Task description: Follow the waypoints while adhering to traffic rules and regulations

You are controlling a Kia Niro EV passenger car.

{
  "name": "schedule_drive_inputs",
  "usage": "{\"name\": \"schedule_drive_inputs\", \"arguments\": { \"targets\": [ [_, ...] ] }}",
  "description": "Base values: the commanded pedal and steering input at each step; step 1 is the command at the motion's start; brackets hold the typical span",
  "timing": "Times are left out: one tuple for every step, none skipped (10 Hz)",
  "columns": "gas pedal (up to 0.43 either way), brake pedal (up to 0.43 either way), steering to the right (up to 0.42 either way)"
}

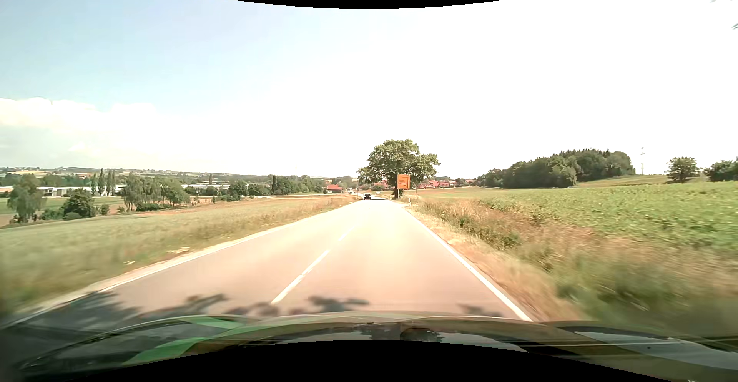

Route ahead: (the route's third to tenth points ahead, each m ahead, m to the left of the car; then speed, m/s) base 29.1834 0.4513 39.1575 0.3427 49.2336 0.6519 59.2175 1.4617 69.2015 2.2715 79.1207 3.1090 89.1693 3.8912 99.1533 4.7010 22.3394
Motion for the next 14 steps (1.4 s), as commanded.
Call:
{"name": "schedule_drive_inputs", "arguments": {
  "targets": [
    [0.189, 0.000, -0.006],
    [0.189, 0.000, -0.006],
    [0.189, 0.000, -0.004],
    [0.189, 0.000, 0.000],
    [0.197, 0.000, 0.001],
    [0.209, 0.000, 0.001],
    [0.228, 0.000, 0.001],
    [0.240, 0.000, 0.000],
    [0.248, 0.000, 0.000],
    [0.248, 0.000, 0.000],
    [0.248, 0.000, -0.002],
    [0.248, 0.000, -0.003],
    [0.248, 0.000, -0.004],
    [0.248, 0.000, -0.004]
  ]
}}
